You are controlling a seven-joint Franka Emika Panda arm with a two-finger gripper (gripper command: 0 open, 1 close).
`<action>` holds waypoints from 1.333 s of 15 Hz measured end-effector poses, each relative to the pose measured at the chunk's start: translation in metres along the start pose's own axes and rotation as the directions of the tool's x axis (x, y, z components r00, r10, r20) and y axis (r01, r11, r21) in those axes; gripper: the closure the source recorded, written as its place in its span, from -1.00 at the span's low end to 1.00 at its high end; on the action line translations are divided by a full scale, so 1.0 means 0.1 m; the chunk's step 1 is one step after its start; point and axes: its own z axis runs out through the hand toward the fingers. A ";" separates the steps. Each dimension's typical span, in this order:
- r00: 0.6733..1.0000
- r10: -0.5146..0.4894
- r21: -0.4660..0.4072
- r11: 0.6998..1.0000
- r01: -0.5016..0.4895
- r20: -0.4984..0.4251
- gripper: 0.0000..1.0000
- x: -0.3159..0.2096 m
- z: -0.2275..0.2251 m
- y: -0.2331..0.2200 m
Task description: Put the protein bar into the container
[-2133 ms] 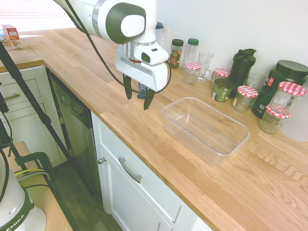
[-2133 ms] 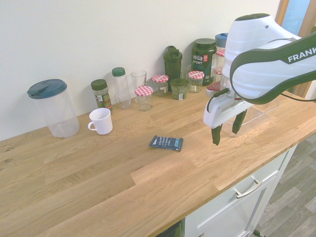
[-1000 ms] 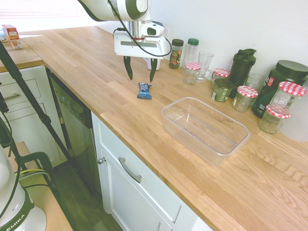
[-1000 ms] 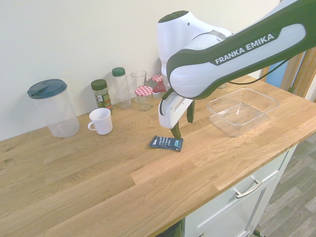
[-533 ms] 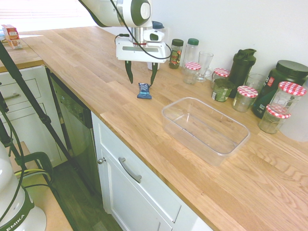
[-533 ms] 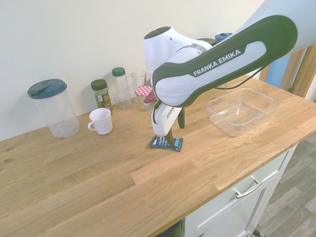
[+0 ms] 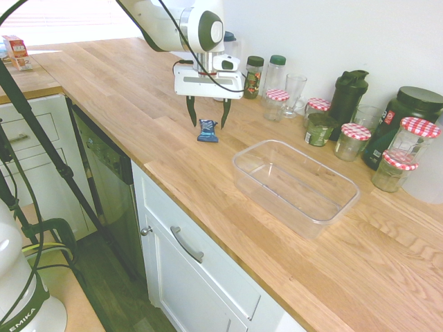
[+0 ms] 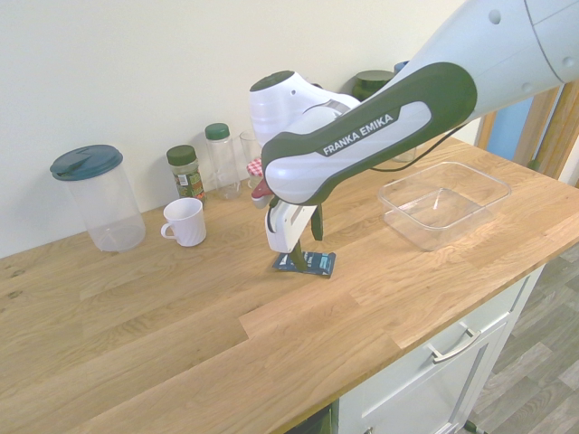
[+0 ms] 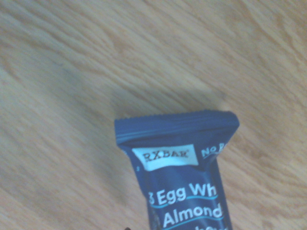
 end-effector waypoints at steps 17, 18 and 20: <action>0.999 -0.021 0.028 0.999 0.020 0.045 1.00 0.16 0.21 -0.03; 0.999 -0.023 0.027 0.999 0.022 0.047 1.00 0.15 0.21 -0.04; 0.999 -0.026 0.027 0.999 0.025 0.048 1.00 0.14 0.21 -0.06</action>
